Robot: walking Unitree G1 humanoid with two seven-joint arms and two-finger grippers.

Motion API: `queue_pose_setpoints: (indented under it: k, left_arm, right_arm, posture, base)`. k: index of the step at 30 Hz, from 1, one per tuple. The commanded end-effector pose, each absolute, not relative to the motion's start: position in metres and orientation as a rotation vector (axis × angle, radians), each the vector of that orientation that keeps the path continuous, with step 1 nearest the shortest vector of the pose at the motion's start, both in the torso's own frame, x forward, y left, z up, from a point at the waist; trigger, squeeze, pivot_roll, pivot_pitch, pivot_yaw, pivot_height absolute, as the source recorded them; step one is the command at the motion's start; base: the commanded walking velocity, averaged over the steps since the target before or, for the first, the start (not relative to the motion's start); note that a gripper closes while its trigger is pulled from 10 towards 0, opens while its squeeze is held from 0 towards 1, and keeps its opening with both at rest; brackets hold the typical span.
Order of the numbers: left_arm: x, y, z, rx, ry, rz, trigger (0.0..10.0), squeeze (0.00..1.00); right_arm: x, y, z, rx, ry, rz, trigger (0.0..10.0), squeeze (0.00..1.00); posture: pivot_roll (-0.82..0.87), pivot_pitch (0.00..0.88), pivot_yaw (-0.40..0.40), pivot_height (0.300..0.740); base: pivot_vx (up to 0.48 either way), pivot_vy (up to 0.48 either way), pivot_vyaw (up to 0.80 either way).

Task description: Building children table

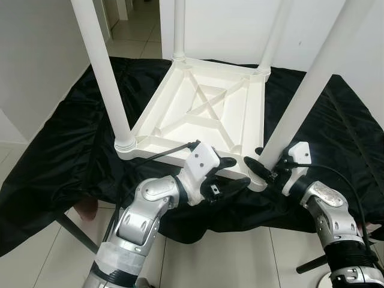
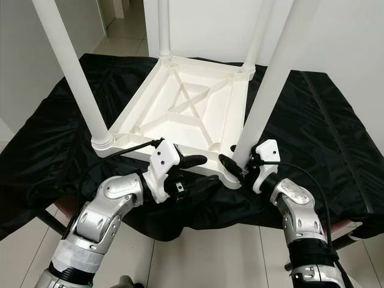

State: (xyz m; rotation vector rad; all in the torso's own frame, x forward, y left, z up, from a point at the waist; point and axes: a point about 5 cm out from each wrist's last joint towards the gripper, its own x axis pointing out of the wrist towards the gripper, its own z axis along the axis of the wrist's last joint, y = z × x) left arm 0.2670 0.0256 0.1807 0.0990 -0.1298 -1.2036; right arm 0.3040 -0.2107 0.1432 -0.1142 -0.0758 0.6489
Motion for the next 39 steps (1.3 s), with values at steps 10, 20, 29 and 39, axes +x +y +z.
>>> queue_pose_setpoints:
  k: [10, 20, 29, 39]
  left_arm:
    - [0.276, 0.029, 0.179, 0.100, -0.119, -1.035, 10.0, 0.00]
    - [0.279, 0.034, 0.178, 0.077, -0.107, -0.985, 10.0, 0.00]
    - [0.287, 0.039, 0.177, 0.051, -0.098, -0.905, 10.0, 0.00]
    - [0.295, 0.045, 0.166, 0.053, -0.024, -0.808, 10.0, 0.00]
  right_arm:
    - [0.296, -0.199, 0.139, -0.062, -0.081, 0.520, 0.0, 0.00]
    - [0.289, -0.173, 0.140, -0.018, -0.068, 0.212, 10.0, 0.00]
    - [0.278, -0.152, 0.136, 0.087, -0.095, -0.094, 10.0, 0.00]
    - [0.273, -0.140, 0.131, 0.173, -0.099, -0.150, 10.0, 0.00]
  posture:
    - [-0.07, 0.082, 0.002, 0.740]
    - [-0.06, 0.077, -0.004, 0.740]
    - [-0.05, 0.066, -0.018, 0.740]
    - [-0.04, 0.028, -0.003, 0.740]
  base:
    - [0.000, 0.000, 0.00]
    - [0.000, 0.000, 0.00]
    - [0.000, 0.000, 0.00]
    - [0.000, 0.000, 0.00]
